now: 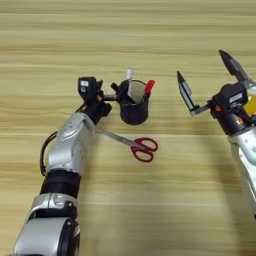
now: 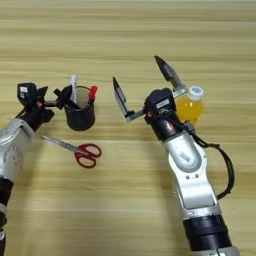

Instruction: Move the objects on the table

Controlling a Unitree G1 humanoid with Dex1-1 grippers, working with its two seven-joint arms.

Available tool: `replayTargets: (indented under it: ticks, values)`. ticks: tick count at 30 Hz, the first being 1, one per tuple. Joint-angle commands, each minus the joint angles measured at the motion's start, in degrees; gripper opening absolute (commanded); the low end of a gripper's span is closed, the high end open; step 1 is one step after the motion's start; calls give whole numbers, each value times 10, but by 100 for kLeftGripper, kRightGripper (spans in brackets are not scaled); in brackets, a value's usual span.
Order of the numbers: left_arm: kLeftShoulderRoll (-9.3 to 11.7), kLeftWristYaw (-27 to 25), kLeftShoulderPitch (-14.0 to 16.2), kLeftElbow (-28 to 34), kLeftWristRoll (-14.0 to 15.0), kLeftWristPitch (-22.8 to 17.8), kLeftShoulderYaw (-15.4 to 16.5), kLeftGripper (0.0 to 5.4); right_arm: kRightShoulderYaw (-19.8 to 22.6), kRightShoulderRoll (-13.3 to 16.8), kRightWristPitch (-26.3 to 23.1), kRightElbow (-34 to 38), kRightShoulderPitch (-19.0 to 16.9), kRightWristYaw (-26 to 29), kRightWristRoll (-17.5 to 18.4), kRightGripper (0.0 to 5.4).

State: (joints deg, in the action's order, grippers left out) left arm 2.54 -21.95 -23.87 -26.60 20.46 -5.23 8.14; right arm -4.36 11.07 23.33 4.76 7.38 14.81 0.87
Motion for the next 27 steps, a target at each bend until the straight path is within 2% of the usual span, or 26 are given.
replayTargets:
  ticks: [1, 22, 27]
  values:
    - [-6, 4, -14, -6, 5, -17, 4, 458, 1, 0, 8, -1, -1, 3, 0, 540]
    - [-13, -2, -14, 4, 11, -52, 10, 270, 5, 4, 18, -9, 2, -1, -5, 540]
    - [-14, -4, -14, 9, 12, -56, 10, 203, 7, 5, 21, -13, 4, -1, -7, 540]
